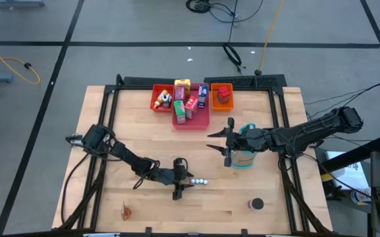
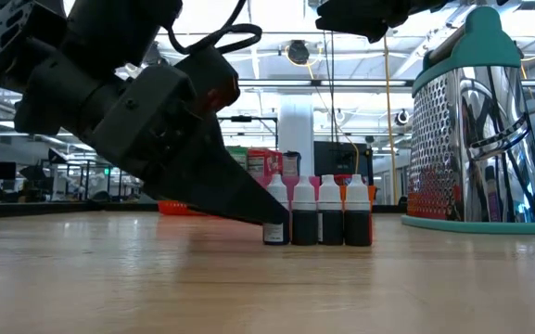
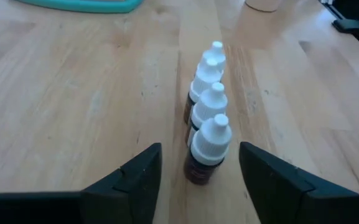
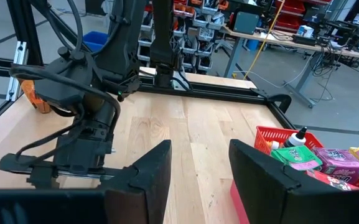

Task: Pick & Place Kitchen Items
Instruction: Put the small black food coloring bottle into the red bin

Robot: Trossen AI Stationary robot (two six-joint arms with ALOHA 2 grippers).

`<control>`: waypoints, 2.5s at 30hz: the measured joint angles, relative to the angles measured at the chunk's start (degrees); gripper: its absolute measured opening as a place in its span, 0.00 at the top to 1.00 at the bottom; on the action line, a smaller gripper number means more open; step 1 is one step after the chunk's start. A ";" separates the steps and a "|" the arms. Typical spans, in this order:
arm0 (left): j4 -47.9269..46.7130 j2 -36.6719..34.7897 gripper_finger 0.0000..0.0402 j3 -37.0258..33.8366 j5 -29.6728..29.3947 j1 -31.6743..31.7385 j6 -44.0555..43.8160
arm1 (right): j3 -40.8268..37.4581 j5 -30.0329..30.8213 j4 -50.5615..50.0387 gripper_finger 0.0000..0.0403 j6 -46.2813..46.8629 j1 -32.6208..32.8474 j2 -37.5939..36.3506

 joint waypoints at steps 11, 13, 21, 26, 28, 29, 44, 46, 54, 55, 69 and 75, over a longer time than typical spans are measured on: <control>0.34 -0.01 0.92 0.00 3.17 0.39 2.17 | 0.00 0.00 -0.20 0.61 0.00 0.00 0.00; 0.34 -0.04 0.92 0.00 3.61 0.63 2.20 | 0.00 0.00 -0.20 0.61 -0.01 0.00 0.00; -1.94 -0.43 0.90 0.04 4.11 1.41 -1.09 | 0.00 0.01 -0.62 0.61 0.00 0.00 0.00; -5.03 -2.45 0.91 0.04 4.08 1.46 -0.33 | 0.00 0.02 -1.10 0.61 0.00 0.00 0.00; -9.21 -4.46 0.91 -0.02 3.79 1.48 -0.35 | 0.00 0.02 -1.05 0.61 0.00 0.00 0.00; -11.76 -5.65 0.91 -0.02 3.10 1.51 -0.36 | 0.00 0.02 -1.05 0.61 0.00 0.00 0.00; -40.27 -33.08 0.91 -0.07 -14.66 4.57 0.04 | 0.00 0.02 -1.05 0.61 -0.17 0.01 0.00; -42.52 -36.34 0.89 -0.07 -16.20 5.89 0.02 | 0.00 0.02 -1.07 0.61 -0.20 0.00 0.00; -47.39 -44.61 0.90 -0.07 -18.32 13.97 -0.01 | 0.00 0.02 -1.05 0.61 -0.20 0.00 0.00; -48.45 -45.14 0.90 -0.07 -18.53 15.35 0.00 | 0.00 0.02 -1.07 0.61 -0.20 0.01 0.00; -56.66 -46.15 0.88 -0.07 -17.57 36.09 0.34 | 0.00 0.02 -1.06 0.61 -0.19 0.01 0.00; -56.47 -45.87 0.90 -0.07 -11.01 43.47 1.25 | 0.00 0.02 -1.07 0.61 -0.20 0.00 0.00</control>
